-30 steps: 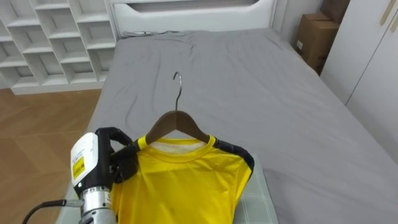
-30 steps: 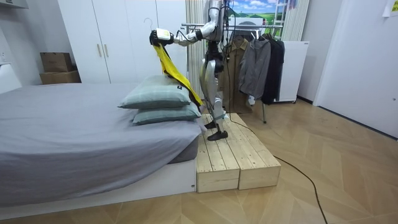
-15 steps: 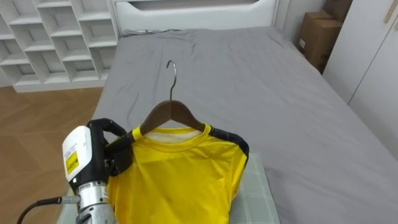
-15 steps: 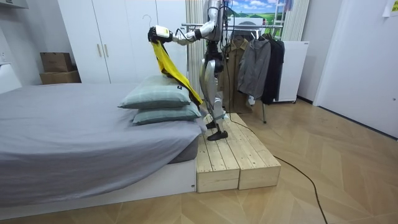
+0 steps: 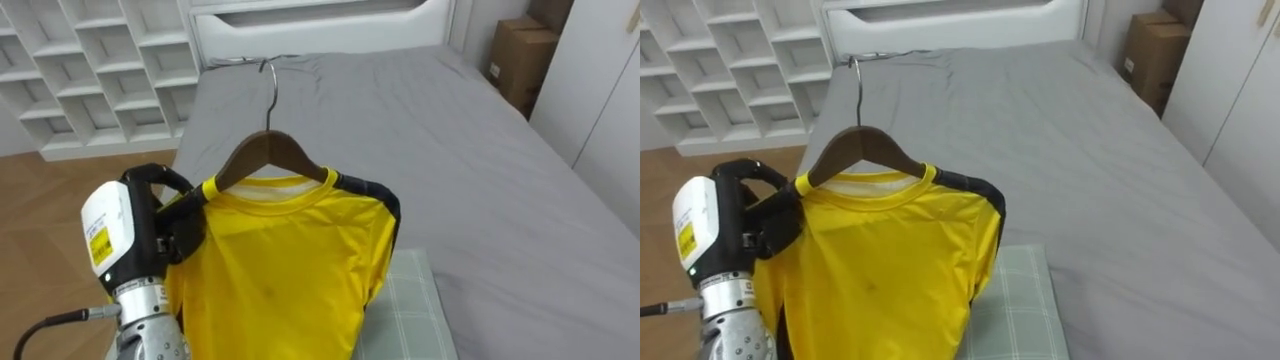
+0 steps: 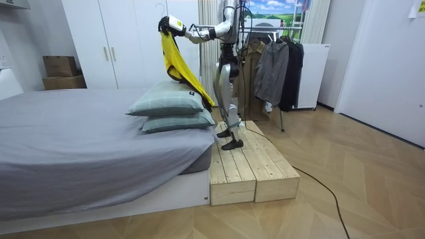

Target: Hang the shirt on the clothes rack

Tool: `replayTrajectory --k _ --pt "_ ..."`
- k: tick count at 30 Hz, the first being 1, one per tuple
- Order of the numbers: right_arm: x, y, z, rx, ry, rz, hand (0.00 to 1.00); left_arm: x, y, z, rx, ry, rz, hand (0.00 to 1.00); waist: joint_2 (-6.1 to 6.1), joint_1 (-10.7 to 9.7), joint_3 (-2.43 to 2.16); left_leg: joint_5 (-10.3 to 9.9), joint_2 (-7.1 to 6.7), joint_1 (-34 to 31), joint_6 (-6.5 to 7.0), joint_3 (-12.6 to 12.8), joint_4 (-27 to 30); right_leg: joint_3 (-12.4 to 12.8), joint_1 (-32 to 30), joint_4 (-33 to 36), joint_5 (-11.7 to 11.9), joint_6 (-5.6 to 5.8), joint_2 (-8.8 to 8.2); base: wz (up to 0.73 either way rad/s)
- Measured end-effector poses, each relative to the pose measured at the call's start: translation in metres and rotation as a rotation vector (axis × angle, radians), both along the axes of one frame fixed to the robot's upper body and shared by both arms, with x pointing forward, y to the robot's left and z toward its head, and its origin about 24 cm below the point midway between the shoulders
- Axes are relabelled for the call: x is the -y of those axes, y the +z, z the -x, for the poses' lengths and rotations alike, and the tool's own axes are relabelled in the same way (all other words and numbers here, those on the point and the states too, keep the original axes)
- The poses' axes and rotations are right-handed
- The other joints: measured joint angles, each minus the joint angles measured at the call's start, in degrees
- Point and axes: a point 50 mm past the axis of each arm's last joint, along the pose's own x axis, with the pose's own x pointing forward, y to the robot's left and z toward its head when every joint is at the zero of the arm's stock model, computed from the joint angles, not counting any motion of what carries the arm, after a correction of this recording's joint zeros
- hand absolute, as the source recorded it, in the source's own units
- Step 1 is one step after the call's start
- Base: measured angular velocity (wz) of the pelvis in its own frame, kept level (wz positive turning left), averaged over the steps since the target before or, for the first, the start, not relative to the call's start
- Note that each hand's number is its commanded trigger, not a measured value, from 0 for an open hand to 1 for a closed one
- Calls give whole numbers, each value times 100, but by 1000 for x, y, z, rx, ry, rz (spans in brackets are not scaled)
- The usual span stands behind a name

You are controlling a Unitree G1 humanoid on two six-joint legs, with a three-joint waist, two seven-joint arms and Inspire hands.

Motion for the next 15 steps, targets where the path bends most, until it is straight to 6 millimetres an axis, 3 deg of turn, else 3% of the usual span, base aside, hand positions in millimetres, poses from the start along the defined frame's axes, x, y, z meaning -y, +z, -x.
replayTrajectory --k 8,11,15 --pt "19 14 -22 180 -70 277 0 -1 2 1 28 13 -6 100 -44 3 -38 1 -3 -147 2 -7 78 -1 -93 23 -7 9 -1 0" --pt "27 24 -39 285 -86 386 0 -1 1 1 26 6 -14 100 -43 83 -48 1 5 -137 2 13 66 6 -94 22 -3 4 5 -1" --pt "32 41 -69 449 13 539 0 4 2 1 32 -15 -16 100 -66 173 -97 1 8 -139 2 11 49 -45 -92 14 -1 1 4 4"
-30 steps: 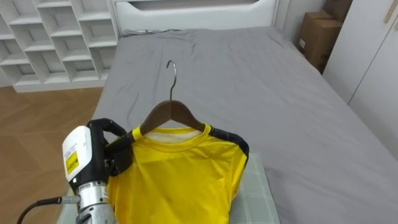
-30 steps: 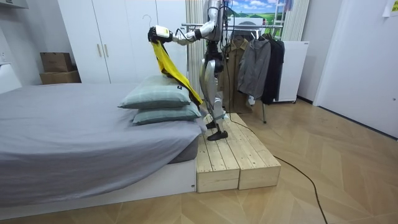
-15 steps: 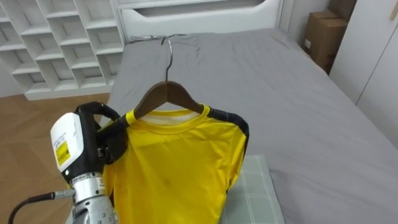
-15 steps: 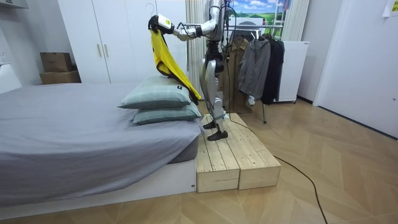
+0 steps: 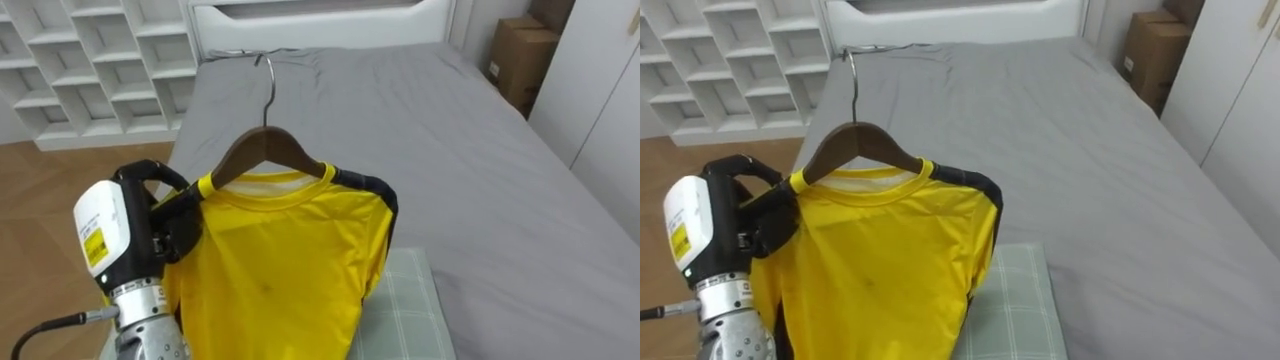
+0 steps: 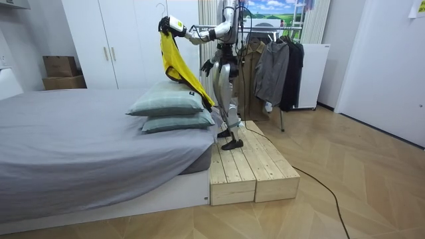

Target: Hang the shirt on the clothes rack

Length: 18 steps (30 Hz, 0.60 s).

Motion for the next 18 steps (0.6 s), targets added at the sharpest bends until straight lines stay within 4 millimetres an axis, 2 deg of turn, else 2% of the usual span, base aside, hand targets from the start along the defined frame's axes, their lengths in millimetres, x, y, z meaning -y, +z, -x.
replayTrajectory --k 4,5,6,7,10,13,18 --pt "-3 19 -31 121 130 115 0 3 2 0 9 -13 3 100 -23 125 -15 1 5 135 -2 16 -88 -24 78 13 7 -5 -4 -4" --pt "-6 34 -50 200 211 179 0 5 4 0 15 -26 3 100 -43 177 -13 1 4 175 -2 43 -98 -9 96 13 7 -5 -7 -5" --pt "-8 40 -57 232 239 198 0 6 6 0 22 -33 5 100 -52 204 -9 1 6 174 -2 56 -100 3 84 13 7 -4 -7 -7" --pt "-13 51 -70 288 302 247 0 8 10 0 35 -53 3 100 -82 215 0 1 8 166 -2 58 -96 -8 81 13 10 -5 -9 0" --pt "-30 69 -90 382 451 327 0 18 10 0 26 -111 -2 100 -141 295 -14 1 9 180 -3 58 -82 -2 115 13 15 0 -9 0" --pt "-52 75 -101 416 589 328 0 22 8 -2 -24 -160 -5 100 -147 372 -8 1 12 171 -3 80 -82 16 95 13 29 8 -10 -3" --pt "-70 81 -107 440 684 268 0 26 8 -3 -57 -193 -9 100 -119 432 -6 1 12 69 -2 82 -65 4 18 20 38 15 -16 0"
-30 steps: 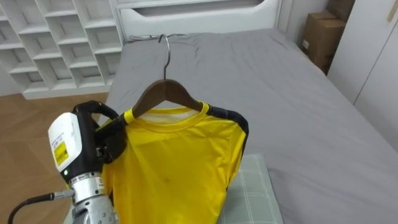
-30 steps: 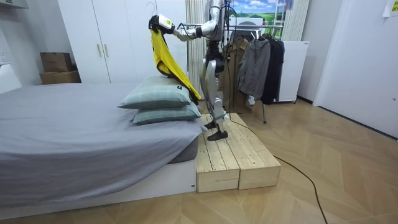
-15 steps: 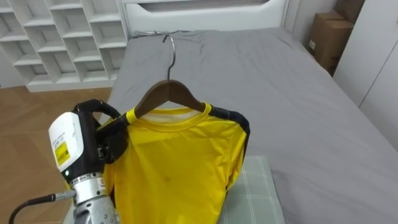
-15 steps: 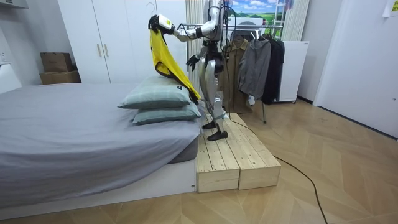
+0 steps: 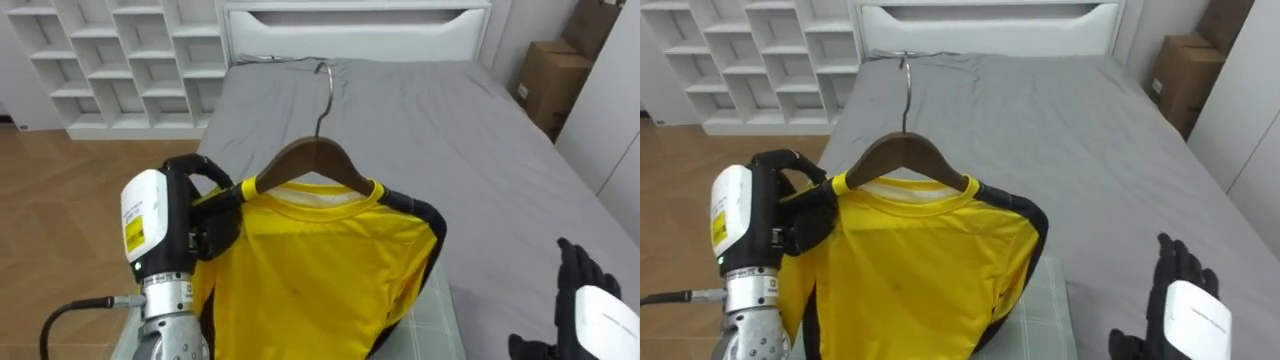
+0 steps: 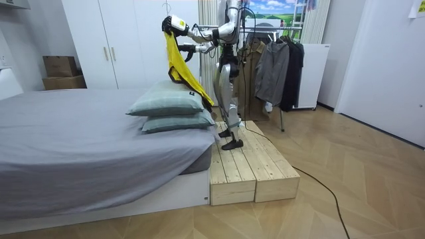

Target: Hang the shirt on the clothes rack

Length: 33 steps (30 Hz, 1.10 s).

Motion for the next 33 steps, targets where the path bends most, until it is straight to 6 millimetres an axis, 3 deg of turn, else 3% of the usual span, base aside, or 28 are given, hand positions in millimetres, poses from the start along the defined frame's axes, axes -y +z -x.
replayTrajectory --k 3,9,15,19,33 --pt "-4 7 -5 15 25 -25 0 1 4 0 7 -5 1 100 25 20 -2 0 0 -42 0 1 0 5 -35 0 3 3 2 0" --pt "-8 17 -13 35 20 -271 0 4 8 -1 19 -24 -19 100 89 166 -1 0 16 66 0 75 -45 136 5 -15 3 2 16 -9" --pt "-16 27 -19 26 92 -375 0 9 16 0 70 -58 -70 100 61 288 26 0 12 126 0 107 -103 143 24 -16 2 3 12 -4" --pt "-27 36 -23 46 178 -375 0 14 18 1 86 -97 -99 100 11 306 62 0 4 150 1 107 -115 142 56 -23 2 3 10 0" --pt "-39 40 -25 -22 320 -184 0 35 15 5 65 -189 -122 100 36 283 48 -1 7 125 1 105 -49 161 49 -5 2 4 13 0"
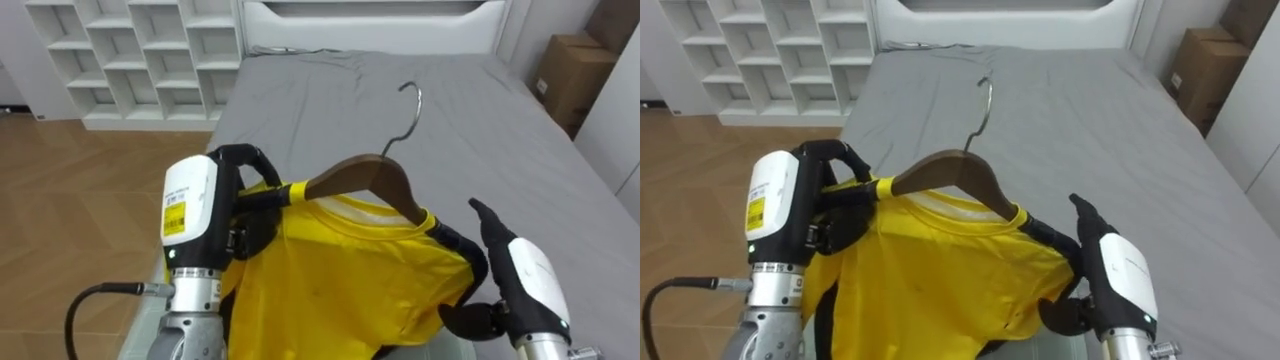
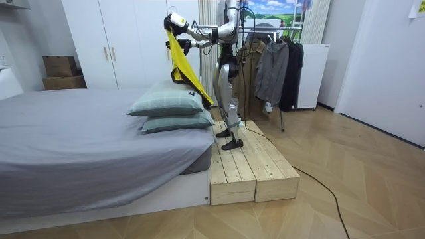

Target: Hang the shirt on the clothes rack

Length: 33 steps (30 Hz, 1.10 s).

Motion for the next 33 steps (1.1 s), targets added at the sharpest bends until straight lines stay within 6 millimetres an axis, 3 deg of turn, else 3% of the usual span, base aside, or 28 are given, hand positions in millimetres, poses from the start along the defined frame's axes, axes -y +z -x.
replayTrajectory --k 20,33 --pt "0 2 -1 98 -23 201 0 9 0 0 -25 -22 27 100 -18 41 -8 1 0 -42 1 5 1 -6 -74 53 0 1 4 0" --pt "-4 21 -16 285 -57 226 0 17 15 1 13 -72 41 100 -49 197 -4 2 4 18 2 20 -10 -10 -39 73 0 1 1 0"
